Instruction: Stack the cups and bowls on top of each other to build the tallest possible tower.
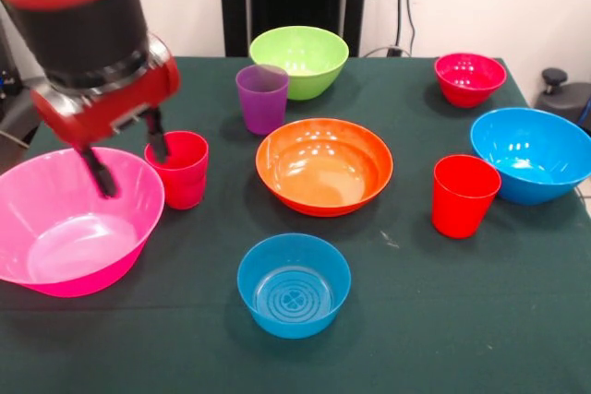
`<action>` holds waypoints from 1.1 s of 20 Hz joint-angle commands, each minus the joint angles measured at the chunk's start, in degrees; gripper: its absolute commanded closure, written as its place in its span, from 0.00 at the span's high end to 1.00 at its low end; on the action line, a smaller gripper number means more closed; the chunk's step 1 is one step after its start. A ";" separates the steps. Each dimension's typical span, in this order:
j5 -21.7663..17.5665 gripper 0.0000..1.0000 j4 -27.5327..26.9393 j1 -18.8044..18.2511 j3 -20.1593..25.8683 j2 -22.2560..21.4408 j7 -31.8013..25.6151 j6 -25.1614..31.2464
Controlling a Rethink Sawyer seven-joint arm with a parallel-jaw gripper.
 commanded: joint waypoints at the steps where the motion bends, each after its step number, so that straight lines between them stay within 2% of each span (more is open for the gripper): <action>1: -0.82 1.00 7.71 1.46 -7.90 -7.96 15.01 -5.02; 9: -0.44 1.00 6.34 4.52 -12.24 -10.17 17.58 1.34; 12: -0.80 1.00 6.96 5.11 -13.64 -12.06 15.55 3.92; 17: 2.53 1.00 10.87 2.86 -12.47 -14.58 10.30 1.29; 19: 2.83 1.00 11.66 2.59 -12.91 -15.24 9.32 2.64; 22: 4.30 1.00 13.83 1.45 -12.81 -15.76 9.15 1.22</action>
